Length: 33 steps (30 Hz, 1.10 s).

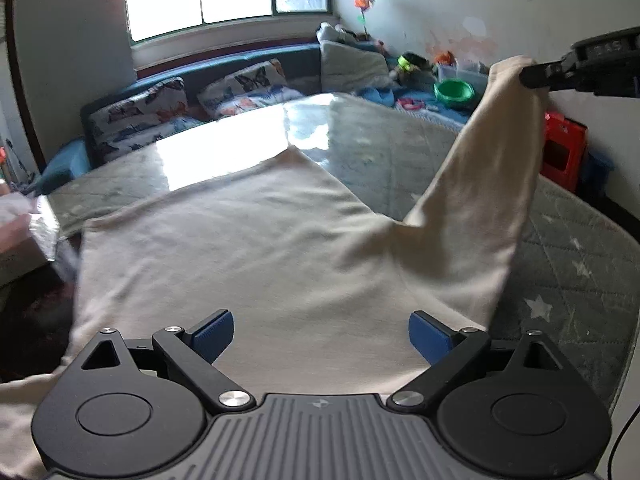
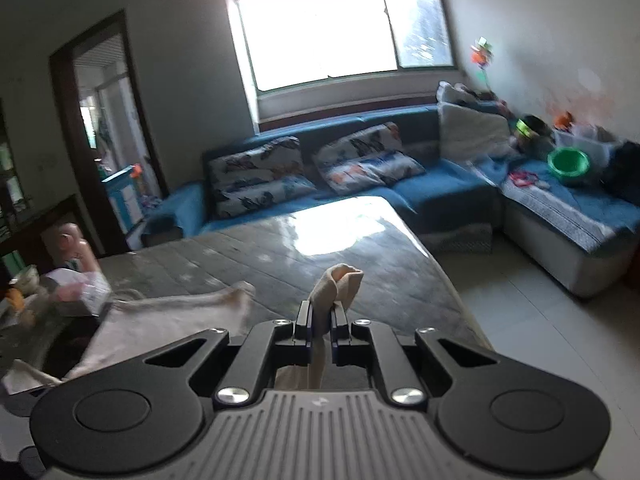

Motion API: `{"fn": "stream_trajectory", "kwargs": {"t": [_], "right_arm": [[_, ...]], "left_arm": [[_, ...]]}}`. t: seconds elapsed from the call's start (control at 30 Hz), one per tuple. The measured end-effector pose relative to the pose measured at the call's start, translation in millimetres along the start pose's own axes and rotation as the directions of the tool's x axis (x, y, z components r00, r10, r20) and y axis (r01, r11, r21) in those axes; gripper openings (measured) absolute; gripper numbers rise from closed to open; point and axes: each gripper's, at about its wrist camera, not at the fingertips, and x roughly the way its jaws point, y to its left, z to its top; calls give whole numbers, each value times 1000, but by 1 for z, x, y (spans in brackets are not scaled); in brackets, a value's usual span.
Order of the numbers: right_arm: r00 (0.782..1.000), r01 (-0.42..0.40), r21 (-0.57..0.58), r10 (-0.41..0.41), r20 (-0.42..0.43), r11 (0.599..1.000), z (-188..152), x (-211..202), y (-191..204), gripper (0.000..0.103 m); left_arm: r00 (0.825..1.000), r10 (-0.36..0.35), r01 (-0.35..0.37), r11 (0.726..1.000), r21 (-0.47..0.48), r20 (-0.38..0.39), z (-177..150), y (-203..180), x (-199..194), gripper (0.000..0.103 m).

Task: Fold clothes
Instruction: 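Grasp a sweatshirt sleeve with the right gripper and lift it, then lay the held sleeve across the sweatshirt body and open the right gripper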

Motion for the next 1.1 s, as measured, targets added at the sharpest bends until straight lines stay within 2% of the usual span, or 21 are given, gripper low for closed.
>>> {"fn": "stream_trajectory", "kwargs": {"t": [0.23,0.47,0.6,0.8,0.97,1.03,1.1], "right_arm": [[992,-124,-91,124,-8,988,25,-12,60,7],[958,-282,-182,265,-109,942,17,13,147,7],[929,-357,-216,321,-186,909,1,33,190,7],[894,-412,-259,332,-301,874,-35,70,236,7],[860,-449,-259,335,-385,855,-61,91,250,8],[852,-459,-256,340,-398,851,-65,92,250,11],[843,-476,-253,355,-405,842,-65,89,247,18]], "left_arm": [[994,103,-97,988,-122,42,-9,65,-30,97],[985,166,-151,956,-250,41,-32,115,-52,97],[985,170,-153,949,-277,38,-44,125,-59,98],[985,173,-157,936,-316,22,-58,132,-64,99],[986,168,-155,932,-327,14,-62,132,-64,99],[986,168,-154,933,-326,14,-62,131,-64,99],[986,168,-154,933,-326,17,-61,130,-64,99]]}}
